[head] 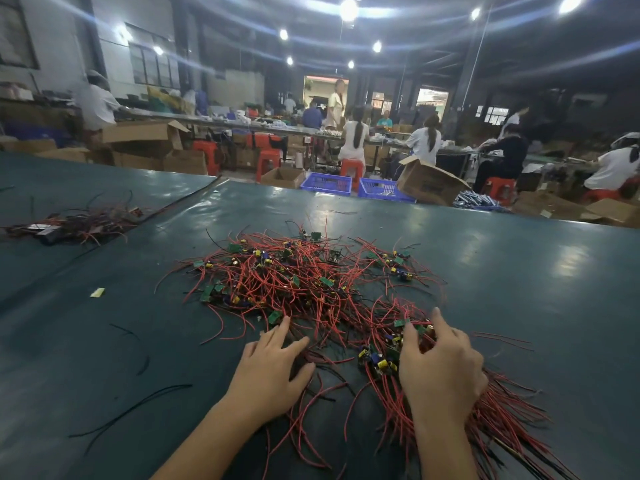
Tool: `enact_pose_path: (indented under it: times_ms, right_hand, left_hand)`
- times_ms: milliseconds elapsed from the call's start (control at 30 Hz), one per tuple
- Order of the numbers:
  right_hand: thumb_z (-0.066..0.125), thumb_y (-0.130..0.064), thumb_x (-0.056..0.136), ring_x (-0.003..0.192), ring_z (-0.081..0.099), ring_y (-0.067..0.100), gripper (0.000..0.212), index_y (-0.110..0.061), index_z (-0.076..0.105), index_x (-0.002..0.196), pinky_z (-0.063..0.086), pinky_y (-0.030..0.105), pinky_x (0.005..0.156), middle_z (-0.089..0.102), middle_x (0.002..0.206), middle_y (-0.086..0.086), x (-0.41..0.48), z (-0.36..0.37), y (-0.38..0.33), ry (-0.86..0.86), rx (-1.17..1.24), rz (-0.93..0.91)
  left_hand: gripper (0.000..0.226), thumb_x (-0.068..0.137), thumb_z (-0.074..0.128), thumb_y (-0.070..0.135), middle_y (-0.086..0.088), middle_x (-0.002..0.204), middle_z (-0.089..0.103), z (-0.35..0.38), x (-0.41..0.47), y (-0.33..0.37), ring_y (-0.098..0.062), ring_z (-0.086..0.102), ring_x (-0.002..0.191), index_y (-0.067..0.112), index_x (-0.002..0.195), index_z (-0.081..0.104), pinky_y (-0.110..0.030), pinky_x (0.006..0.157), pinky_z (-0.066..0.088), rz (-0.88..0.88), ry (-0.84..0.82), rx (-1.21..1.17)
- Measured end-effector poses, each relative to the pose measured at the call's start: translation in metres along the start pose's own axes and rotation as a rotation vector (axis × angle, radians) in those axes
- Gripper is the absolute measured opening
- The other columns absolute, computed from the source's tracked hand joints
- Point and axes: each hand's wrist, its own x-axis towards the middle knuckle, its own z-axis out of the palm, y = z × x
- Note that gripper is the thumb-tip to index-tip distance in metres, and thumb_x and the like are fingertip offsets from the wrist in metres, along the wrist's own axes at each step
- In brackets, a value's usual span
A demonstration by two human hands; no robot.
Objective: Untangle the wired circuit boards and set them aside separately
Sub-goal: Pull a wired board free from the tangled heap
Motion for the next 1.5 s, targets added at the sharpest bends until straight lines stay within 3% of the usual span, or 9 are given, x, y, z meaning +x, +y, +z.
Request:
enact_pose_path:
  times_ms: [100, 333, 467, 733, 867, 1033, 1267, 1400, 1500]
  right_hand:
    - [0.067, -0.033, 0.089, 0.127, 0.047, 0.032, 0.054, -0.021, 0.053, 0.141, 0.033, 0.047, 0.106, 0.058, 0.137, 0.006, -0.01, 0.003, -0.011, -0.021, 0.063, -0.05]
    - [0.06, -0.035, 0.094, 0.123, 0.046, 0.013, 0.047, -0.025, 0.055, 0.139, 0.032, 0.031, 0.107, 0.059, 0.13, -0.01, -0.048, 0.03, -0.029, -0.234, 0.143, -0.37]
    - [0.052, -0.039, 0.097, 0.124, 0.041, 0.01, 0.048, -0.027, 0.049, 0.144, 0.033, 0.025, 0.107, 0.054, 0.132, -0.013, -0.053, 0.044, -0.026, -0.356, 0.109, -0.452]
    - [0.052, -0.036, 0.099, 0.103, 0.059, -0.007, 0.034, -0.019, 0.065, 0.126, 0.045, 0.006, 0.086, 0.065, 0.11, -0.015, -0.05, 0.052, -0.028, -0.541, 0.579, -0.14]
    - [0.055, -0.027, 0.1, 0.088, 0.066, 0.038, 0.03, -0.024, 0.078, 0.081, 0.056, 0.05, 0.084, 0.071, 0.085, 0.018, -0.044, 0.05, -0.031, -0.568, 0.843, 0.043]
    - [0.065, -0.033, 0.092, 0.075, 0.073, 0.018, 0.023, -0.024, 0.081, 0.079, 0.055, 0.023, 0.059, 0.077, 0.08, 0.007, -0.036, 0.04, -0.03, -0.746, 0.98, 0.258]
    - [0.077, -0.01, 0.062, 0.083, 0.075, 0.02, 0.038, -0.009, 0.074, 0.1, 0.06, 0.025, 0.068, 0.077, 0.095, 0.013, -0.033, 0.038, -0.028, -0.842, 1.191, 0.249]
    - [0.078, -0.009, 0.059, 0.085, 0.074, 0.024, 0.038, -0.006, 0.076, 0.098, 0.06, 0.027, 0.072, 0.076, 0.092, 0.016, -0.034, 0.039, -0.028, -0.792, 1.232, 0.217]
    - [0.078, -0.012, 0.06, 0.081, 0.072, 0.025, 0.03, -0.013, 0.08, 0.09, 0.061, 0.032, 0.073, 0.075, 0.092, 0.017, -0.035, 0.034, -0.03, -0.834, 1.256, 0.219]
  left_hand:
    - [0.059, 0.094, 0.032, 0.06, -0.008, 0.162, -0.004, 0.0, 0.0, -0.001, -0.022, 0.01, 0.148, 0.04, 0.149, 0.022, -0.042, 0.117, 0.012, -0.081, 0.014, 0.025]
    - [0.041, 0.098, 0.04, 0.043, 0.009, 0.146, 0.045, -0.009, 0.001, -0.001, -0.011, 0.035, 0.135, 0.027, 0.133, 0.053, -0.032, 0.108, 0.02, -0.037, 0.22, -0.027]
    - [0.035, 0.097, 0.048, 0.035, 0.012, 0.133, 0.055, -0.011, 0.002, 0.001, -0.011, 0.045, 0.123, 0.023, 0.127, 0.06, -0.031, 0.104, 0.03, -0.058, 0.294, -0.165]
    - [0.016, 0.085, 0.066, 0.008, 0.02, 0.091, 0.066, -0.031, -0.005, 0.018, 0.002, 0.059, 0.095, 0.022, 0.088, 0.075, -0.019, 0.085, 0.049, 0.04, 0.581, -0.674]
    - [0.017, 0.075, 0.06, 0.012, 0.013, 0.08, 0.069, -0.041, -0.013, 0.029, -0.007, 0.064, 0.087, 0.02, 0.071, 0.074, -0.022, 0.078, 0.051, 0.181, 0.567, -0.799]
    - [0.017, 0.073, 0.059, 0.007, 0.003, 0.08, 0.071, -0.042, -0.013, 0.029, -0.011, 0.066, 0.085, 0.01, 0.066, 0.074, -0.03, 0.079, 0.054, 0.225, 0.491, -0.925]
    - [0.022, 0.076, 0.054, 0.03, 0.0, 0.061, 0.062, -0.044, -0.013, 0.023, -0.012, 0.059, 0.061, 0.025, 0.057, 0.062, -0.024, 0.062, 0.048, 0.262, 0.361, -1.1]
    - [0.041, 0.093, 0.055, 0.029, -0.001, 0.058, 0.063, -0.044, -0.008, 0.025, -0.014, 0.059, 0.057, 0.015, 0.055, 0.063, -0.025, 0.059, 0.049, 0.061, 0.321, -1.251]
    - [0.05, 0.097, 0.044, 0.041, -0.01, 0.07, 0.072, -0.05, -0.007, 0.025, -0.015, 0.067, 0.061, 0.013, 0.07, 0.076, -0.022, 0.058, 0.052, -0.204, 0.113, -1.385]
